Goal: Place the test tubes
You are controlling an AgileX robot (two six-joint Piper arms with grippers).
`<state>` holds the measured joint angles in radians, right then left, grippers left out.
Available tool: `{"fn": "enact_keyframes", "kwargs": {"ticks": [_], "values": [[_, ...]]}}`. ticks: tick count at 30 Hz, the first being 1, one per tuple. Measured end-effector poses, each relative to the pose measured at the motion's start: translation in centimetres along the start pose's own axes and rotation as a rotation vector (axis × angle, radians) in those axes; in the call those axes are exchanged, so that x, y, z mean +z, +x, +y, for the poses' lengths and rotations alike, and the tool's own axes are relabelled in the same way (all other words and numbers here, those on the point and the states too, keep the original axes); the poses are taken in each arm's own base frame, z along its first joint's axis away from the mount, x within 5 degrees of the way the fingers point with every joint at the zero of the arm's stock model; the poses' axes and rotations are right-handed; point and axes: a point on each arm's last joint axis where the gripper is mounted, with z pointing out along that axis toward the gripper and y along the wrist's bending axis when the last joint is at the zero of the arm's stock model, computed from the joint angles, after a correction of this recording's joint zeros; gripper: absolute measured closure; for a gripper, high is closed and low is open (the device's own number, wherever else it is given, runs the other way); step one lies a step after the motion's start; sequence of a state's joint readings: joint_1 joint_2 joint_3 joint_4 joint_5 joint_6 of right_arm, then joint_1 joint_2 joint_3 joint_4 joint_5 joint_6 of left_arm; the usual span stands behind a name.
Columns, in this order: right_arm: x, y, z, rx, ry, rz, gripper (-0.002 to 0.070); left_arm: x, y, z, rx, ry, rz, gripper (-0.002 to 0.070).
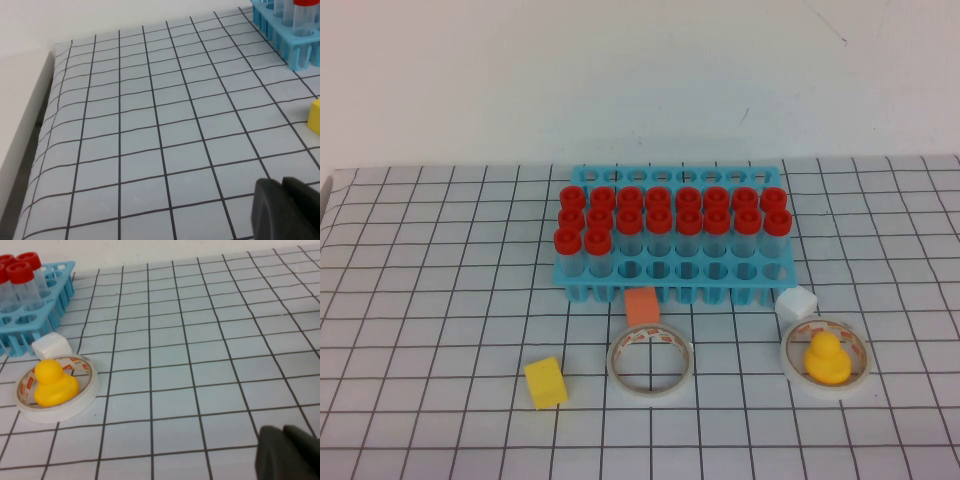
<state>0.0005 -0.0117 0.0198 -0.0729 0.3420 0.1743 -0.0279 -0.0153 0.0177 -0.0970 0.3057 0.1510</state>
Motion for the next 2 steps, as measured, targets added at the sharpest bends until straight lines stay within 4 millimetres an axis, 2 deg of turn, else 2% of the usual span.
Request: {"fn": "enact_keyframes", "kwargs": {"ticks": [2], "values": [[0.00, 0.00, 0.00, 0.000, 0.000, 0.000, 0.0678, 0.00, 0.00, 0.00, 0.000, 0.000, 0.000, 0.0676]]}}
